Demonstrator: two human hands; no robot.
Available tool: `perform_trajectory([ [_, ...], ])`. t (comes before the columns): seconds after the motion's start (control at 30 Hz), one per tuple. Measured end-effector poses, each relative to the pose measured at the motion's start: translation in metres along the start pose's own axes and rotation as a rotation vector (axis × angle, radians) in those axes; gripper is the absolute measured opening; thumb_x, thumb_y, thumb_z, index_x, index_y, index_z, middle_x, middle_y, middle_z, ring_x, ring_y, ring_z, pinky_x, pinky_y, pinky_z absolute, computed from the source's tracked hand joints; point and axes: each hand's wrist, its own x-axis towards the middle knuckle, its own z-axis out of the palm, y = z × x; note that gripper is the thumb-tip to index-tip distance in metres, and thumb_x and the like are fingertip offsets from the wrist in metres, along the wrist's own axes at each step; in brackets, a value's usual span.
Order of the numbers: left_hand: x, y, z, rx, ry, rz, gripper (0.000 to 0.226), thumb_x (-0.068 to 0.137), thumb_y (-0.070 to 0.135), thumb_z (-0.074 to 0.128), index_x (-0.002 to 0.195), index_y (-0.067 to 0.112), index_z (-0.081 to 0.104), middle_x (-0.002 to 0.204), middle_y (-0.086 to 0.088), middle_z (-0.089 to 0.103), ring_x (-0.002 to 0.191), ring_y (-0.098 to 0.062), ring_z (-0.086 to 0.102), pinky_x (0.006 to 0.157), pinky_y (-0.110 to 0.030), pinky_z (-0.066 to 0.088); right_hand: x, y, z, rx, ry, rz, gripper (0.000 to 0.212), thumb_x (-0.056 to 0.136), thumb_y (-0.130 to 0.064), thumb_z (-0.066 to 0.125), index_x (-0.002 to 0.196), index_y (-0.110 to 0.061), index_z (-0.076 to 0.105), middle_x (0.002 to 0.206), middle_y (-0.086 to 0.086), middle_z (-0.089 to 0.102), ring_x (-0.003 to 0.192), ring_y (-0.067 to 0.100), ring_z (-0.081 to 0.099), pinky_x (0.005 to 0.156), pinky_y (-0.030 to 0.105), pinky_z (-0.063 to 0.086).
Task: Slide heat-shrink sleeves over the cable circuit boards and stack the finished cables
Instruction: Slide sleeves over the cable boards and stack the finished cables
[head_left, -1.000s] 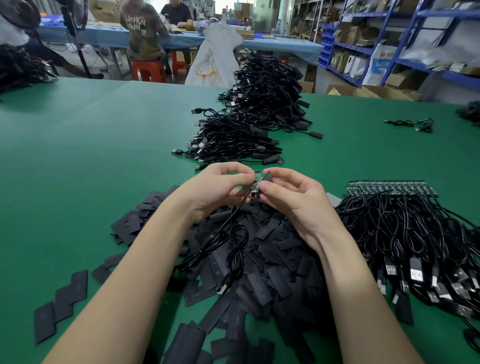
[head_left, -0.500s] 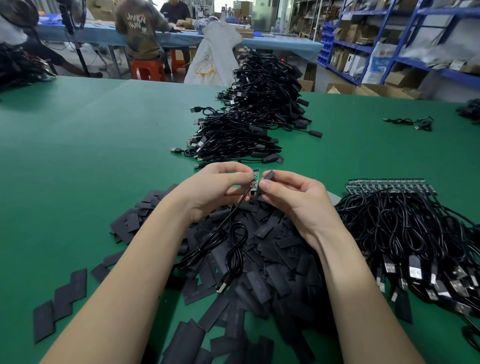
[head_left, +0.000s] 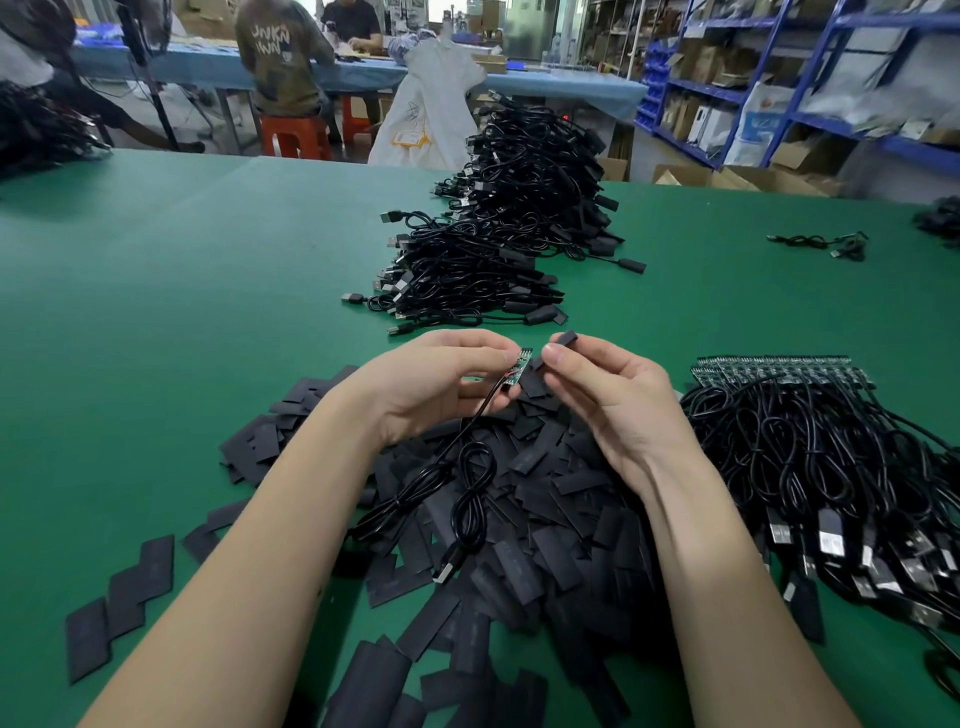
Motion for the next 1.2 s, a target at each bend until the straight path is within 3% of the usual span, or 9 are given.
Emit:
perform_trajectory([
  [0.17,-0.0001,0.0002,0.0009,0.022,-0.026,-0.009,0.011,0.098,0.006,0.060,0.091,0.010,0.068,0.074,-0.002,0.067,0.064,-0.011,0.065,0.058,-0.017,0.054,-0.0012,-0.0024,-0.0004,0.041,0.037,0.005,0.011,0.063,-0.010,0.082,0.074,-0.013,0.083,0.086,0.006,0.079,0.079,0.010,0.075,0.070,0.016,0.057],
  [0.33,0.0001,-0.0004,-0.0004,0.031,-0.053,-0.013,0.012,0.097,0.006,0.061,0.091,0.009,0.071,0.075,-0.002,0.068,0.065,-0.010,0.064,0.058,-0.017,0.053,-0.0008,-0.0039,-0.0003,0.117,0.096,0.014,0.036,0.062,-0.008,0.082,0.096,-0.002,0.073,0.086,0.006,0.078,0.076,0.010,0.074,0.068,0.017,0.058],
  [0.5,-0.0004,-0.0023,-0.0011,0.065,-0.086,0.020,0.007,0.093,0.007,0.065,0.093,0.007,0.072,0.077,-0.003,0.069,0.066,-0.010,0.064,0.061,-0.017,0.052,-0.0007,-0.0019,0.0018,0.068,0.042,0.004,0.011,0.063,-0.010,0.083,0.073,-0.012,0.082,0.085,0.005,0.078,0.077,0.011,0.075,0.071,0.017,0.058],
  [0.57,-0.0012,-0.0026,-0.0017,0.079,-0.080,0.055,0.010,0.085,0.012,0.070,0.093,0.008,0.073,0.078,-0.003,0.069,0.067,-0.010,0.063,0.063,-0.017,0.053,-0.0005,-0.0022,0.0006,0.051,0.021,0.010,0.011,0.063,-0.011,0.083,0.074,-0.013,0.083,0.086,0.005,0.078,0.079,0.011,0.075,0.072,0.016,0.057],
  [0.7,-0.0038,-0.0015,-0.0035,0.074,-0.099,0.117,0.011,0.090,0.004,0.065,0.101,0.007,0.064,0.080,-0.006,0.068,0.067,-0.014,0.060,0.063,-0.019,0.053,-0.0017,-0.0045,-0.0022,0.079,-0.036,0.062,0.014,0.063,-0.014,0.084,0.078,-0.014,0.084,0.089,0.004,0.079,0.083,0.009,0.075,0.074,0.016,0.057],
  [0.97,-0.0070,0.0003,-0.0008,0.119,-0.081,0.203,0.008,0.093,0.003,0.064,0.094,0.009,0.060,0.072,-0.002,0.066,0.062,-0.012,0.060,0.064,-0.019,0.052,-0.0034,-0.0069,-0.0028,0.171,-0.096,0.126,0.012,0.067,-0.012,0.080,0.079,-0.013,0.084,0.088,0.002,0.079,0.080,0.006,0.074,0.069,0.013,0.056],
  [1.2,-0.0048,-0.0008,-0.0023,0.120,-0.045,0.199,0.007,0.091,0.005,0.067,0.092,0.009,0.061,0.072,-0.004,0.066,0.062,-0.013,0.060,0.064,-0.019,0.053,-0.0032,-0.0056,-0.0010,0.037,-0.110,0.068,0.015,0.066,-0.014,0.082,0.081,-0.017,0.083,0.091,0.003,0.078,0.084,0.009,0.074,0.074,0.015,0.056],
])
